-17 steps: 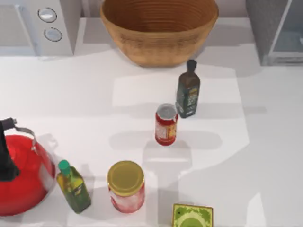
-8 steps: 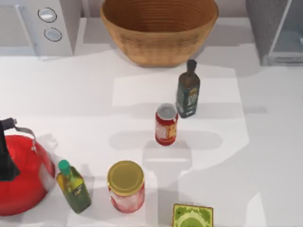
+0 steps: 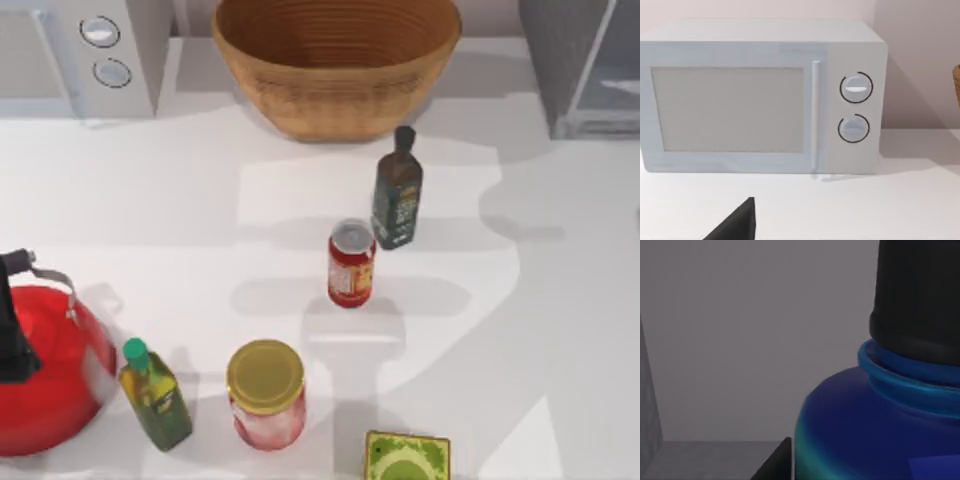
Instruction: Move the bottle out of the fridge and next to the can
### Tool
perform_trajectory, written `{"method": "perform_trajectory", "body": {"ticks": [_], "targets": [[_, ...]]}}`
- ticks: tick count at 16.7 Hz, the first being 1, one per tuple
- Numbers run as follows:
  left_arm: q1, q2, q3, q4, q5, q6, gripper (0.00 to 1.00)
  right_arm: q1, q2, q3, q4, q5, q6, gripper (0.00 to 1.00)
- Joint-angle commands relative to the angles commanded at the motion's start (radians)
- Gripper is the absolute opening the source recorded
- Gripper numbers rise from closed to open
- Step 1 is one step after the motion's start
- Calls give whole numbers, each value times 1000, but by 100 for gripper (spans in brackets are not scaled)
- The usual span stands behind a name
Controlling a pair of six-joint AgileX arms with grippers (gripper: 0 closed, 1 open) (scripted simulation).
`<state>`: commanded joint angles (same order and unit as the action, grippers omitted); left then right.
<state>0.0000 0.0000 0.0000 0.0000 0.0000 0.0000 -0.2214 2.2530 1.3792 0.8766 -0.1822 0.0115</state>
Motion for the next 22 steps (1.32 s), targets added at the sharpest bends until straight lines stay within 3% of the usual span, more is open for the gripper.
{"method": "perform_trajectory", "body": {"ticks": [6, 16, 22], "targets": [[0, 0, 0, 0, 0, 0, 100, -6, -25, -40, 22, -5, 1, 0], [0, 0, 0, 0, 0, 0, 100, -71, -335, -593, 237, -77, 4, 0], [0, 0, 0, 0, 0, 0, 100, -81, -381, -655, 271, -87, 4, 0]]}}
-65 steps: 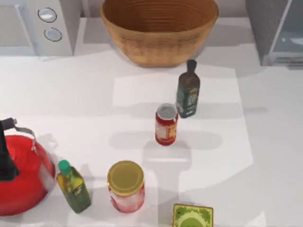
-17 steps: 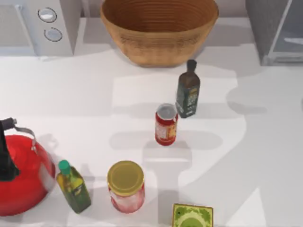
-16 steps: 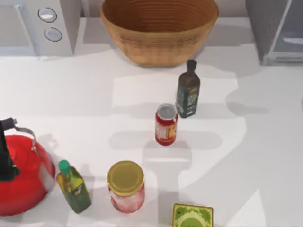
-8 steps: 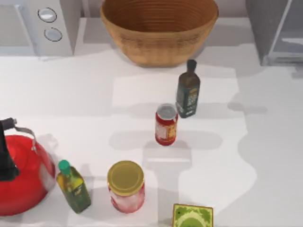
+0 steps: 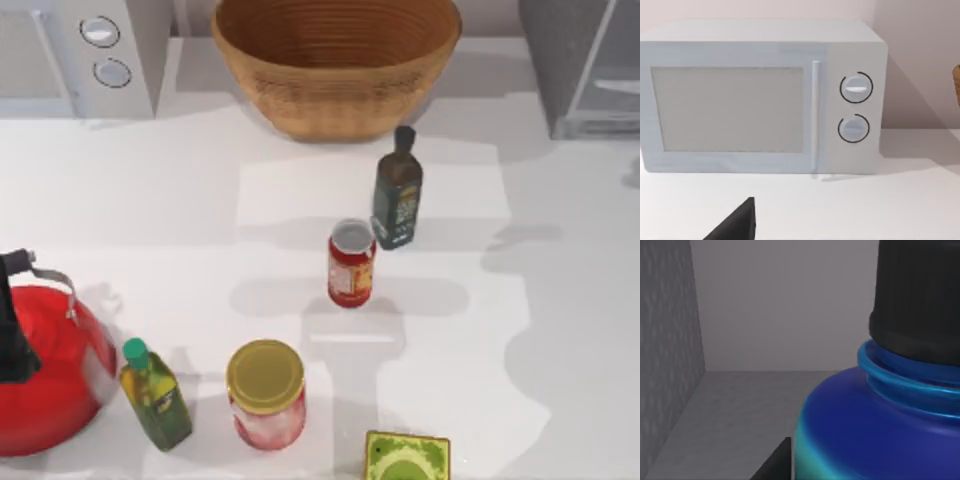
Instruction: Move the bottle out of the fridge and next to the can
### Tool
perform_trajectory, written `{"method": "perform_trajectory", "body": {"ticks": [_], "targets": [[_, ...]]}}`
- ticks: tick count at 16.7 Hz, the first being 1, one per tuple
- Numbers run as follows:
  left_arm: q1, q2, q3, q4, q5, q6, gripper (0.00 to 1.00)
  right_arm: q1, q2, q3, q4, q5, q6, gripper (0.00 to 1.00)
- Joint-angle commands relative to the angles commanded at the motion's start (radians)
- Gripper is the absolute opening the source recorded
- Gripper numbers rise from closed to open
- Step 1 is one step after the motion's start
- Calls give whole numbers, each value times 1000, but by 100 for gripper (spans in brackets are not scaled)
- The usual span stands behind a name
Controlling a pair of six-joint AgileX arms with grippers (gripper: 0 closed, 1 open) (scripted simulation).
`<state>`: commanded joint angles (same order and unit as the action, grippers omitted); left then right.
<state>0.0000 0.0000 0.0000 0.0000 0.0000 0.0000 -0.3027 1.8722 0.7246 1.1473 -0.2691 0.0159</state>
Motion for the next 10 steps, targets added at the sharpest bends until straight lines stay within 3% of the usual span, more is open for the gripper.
{"method": "perform_trajectory", "body": {"ticks": [5, 10], "targets": [[0, 0, 0, 0, 0, 0, 100, 73, 32, -15, 51, 69, 2, 0], [0, 0, 0, 0, 0, 0, 100, 365, 111, -109, 220, 369, 2, 0]]}}
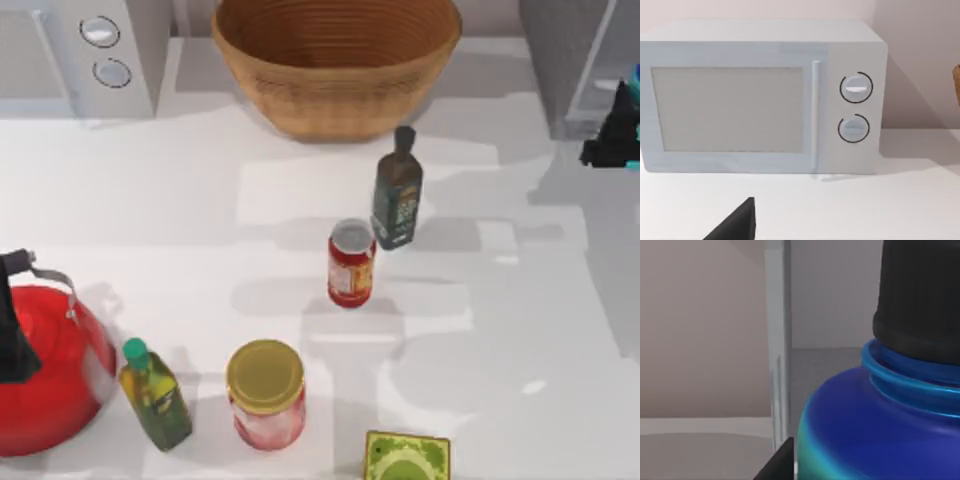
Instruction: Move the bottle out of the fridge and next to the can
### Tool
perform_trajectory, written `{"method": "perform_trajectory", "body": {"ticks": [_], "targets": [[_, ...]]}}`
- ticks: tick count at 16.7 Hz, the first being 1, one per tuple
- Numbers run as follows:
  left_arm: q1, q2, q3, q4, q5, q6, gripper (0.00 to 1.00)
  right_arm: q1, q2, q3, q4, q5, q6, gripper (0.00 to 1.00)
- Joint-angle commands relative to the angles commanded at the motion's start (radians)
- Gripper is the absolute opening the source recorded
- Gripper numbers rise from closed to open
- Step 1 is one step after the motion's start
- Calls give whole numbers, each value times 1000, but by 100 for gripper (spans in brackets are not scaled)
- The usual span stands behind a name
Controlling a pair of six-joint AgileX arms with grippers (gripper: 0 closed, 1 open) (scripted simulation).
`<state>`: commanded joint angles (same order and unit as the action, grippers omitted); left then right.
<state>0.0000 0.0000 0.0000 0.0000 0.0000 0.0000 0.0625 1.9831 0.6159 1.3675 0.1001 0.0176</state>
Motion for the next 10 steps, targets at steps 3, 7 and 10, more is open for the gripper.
{"method": "perform_trajectory", "body": {"ticks": [3, 7, 10], "targets": [[0, 0, 0, 0, 0, 0, 100, 237, 40, -78, 112, 239, -1, 0], [0, 0, 0, 0, 0, 0, 100, 497, 66, -175, 230, 498, -2, 0], [0, 0, 0, 0, 0, 0, 100, 587, 66, -217, 275, 587, -3, 0]]}}
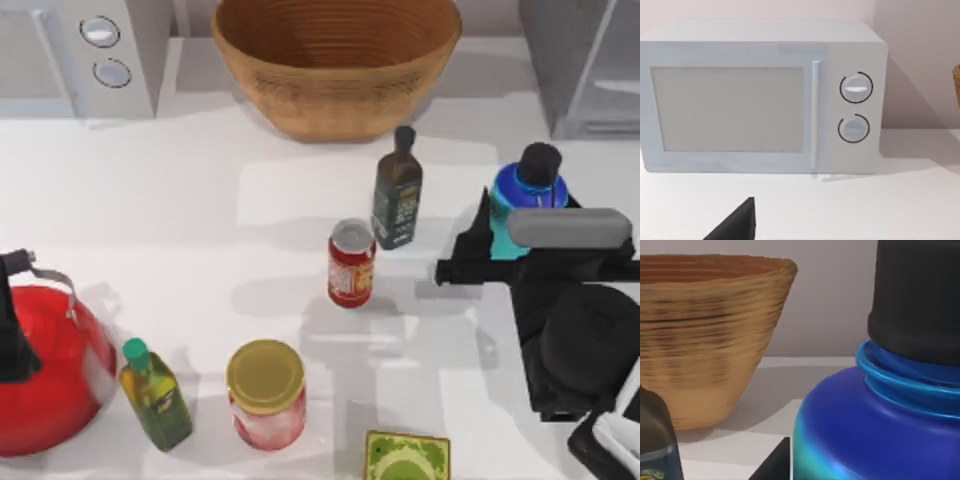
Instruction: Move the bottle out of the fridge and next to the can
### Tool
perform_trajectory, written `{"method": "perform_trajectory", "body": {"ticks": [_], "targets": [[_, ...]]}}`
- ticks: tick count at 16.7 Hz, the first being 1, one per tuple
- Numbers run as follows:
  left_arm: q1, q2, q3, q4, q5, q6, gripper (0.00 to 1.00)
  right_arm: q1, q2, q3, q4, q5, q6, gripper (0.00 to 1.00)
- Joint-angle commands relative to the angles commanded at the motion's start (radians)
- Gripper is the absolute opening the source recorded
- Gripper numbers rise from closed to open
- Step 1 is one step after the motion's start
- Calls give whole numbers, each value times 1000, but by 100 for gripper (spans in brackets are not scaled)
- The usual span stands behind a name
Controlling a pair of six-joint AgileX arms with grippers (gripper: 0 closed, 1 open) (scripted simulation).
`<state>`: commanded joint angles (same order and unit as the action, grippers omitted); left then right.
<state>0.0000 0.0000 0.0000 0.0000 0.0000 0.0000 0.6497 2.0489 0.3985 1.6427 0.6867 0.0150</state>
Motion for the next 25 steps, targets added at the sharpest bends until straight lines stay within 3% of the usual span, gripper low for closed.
{"method": "perform_trajectory", "body": {"ticks": [11, 24, 25], "targets": [[0, 0, 0, 0, 0, 0, 100, 9, -1, -5, 5, 9, 0, 0], [0, 0, 0, 0, 0, 0, 100, 9, -1, -5, 5, 9, 0, 98], [0, 0, 0, 0, 0, 0, 100, 9, -1, -5, 5, 9, 0, 100]]}}
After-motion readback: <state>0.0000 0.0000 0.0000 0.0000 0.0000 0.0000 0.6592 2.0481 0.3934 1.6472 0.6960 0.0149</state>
